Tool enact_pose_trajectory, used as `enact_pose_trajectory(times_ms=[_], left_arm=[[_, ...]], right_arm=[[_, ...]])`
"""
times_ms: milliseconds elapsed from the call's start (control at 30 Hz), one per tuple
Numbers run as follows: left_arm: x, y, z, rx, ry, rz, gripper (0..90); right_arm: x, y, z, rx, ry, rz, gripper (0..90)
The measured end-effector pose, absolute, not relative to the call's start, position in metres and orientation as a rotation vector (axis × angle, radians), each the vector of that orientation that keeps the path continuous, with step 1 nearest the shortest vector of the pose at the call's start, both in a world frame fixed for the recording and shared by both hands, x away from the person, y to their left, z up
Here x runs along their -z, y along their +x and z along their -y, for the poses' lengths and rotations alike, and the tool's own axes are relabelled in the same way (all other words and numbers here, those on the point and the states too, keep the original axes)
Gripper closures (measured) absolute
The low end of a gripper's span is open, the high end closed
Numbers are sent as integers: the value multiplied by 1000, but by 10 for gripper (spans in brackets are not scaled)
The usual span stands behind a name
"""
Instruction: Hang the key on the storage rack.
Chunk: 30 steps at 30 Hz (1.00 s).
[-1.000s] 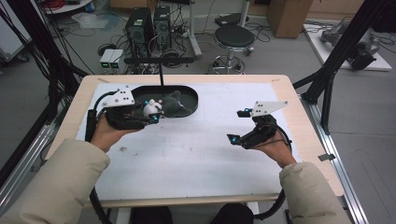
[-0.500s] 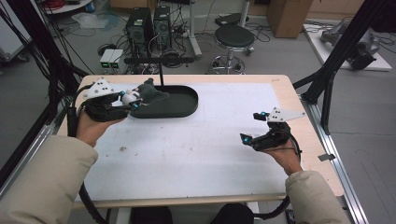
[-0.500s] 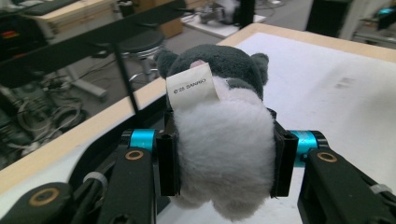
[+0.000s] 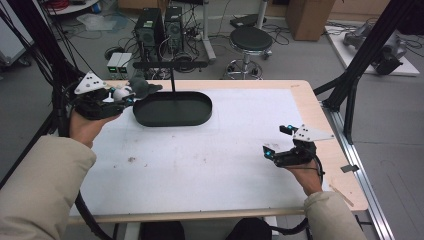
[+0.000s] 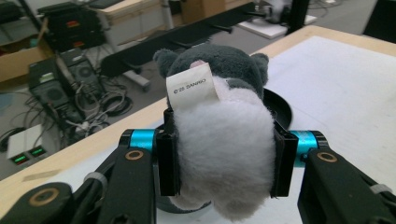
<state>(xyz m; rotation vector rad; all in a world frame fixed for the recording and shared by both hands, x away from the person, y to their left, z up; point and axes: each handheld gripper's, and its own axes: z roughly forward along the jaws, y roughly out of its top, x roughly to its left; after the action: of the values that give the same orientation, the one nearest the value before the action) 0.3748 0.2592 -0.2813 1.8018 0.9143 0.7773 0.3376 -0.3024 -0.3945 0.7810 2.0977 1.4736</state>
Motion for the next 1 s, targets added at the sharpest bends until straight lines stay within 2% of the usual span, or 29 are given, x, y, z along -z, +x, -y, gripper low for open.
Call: enact_pose_trajectory(times_ms=[467,1000], left_arm=[[271,391,-278,-818,1738,-1027,569],[264,407,-271,-842,1748,-1058,569]], right_arm=[[417,326,316,-1563,862,-1920,5],[434,318,316,-1608,846,-1843,4]])
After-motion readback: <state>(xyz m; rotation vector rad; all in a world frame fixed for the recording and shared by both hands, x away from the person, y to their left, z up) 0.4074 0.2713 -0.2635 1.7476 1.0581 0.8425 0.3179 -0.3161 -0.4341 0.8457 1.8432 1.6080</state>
